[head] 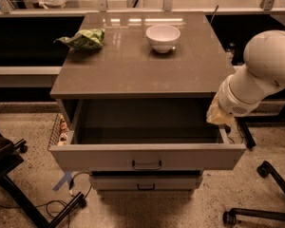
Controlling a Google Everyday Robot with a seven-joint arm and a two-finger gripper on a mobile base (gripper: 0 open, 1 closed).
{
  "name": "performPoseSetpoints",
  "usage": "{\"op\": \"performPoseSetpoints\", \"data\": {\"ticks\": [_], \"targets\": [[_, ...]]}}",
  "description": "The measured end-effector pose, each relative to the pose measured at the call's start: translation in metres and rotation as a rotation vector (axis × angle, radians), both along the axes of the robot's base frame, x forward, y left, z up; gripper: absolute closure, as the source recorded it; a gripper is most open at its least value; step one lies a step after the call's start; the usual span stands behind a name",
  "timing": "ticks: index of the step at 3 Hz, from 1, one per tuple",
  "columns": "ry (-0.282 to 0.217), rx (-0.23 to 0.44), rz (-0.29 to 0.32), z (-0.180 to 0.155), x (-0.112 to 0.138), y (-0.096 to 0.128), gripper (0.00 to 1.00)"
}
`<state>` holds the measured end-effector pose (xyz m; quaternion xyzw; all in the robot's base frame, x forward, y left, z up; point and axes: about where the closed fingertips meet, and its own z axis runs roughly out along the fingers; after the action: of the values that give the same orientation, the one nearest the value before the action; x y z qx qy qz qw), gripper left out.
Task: Open top drawer
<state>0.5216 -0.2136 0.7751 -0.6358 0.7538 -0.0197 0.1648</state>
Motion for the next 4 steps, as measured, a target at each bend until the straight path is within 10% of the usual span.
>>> {"op": "performPoseSetpoints", "data": {"ticks": [1, 4], "targets": [[-0.022, 0.04, 0.036, -0.025, 0.011, -0.011, 0.99], [0.045, 0.102, 0.12, -0.125, 0.03, -0.002, 1.0]]}}
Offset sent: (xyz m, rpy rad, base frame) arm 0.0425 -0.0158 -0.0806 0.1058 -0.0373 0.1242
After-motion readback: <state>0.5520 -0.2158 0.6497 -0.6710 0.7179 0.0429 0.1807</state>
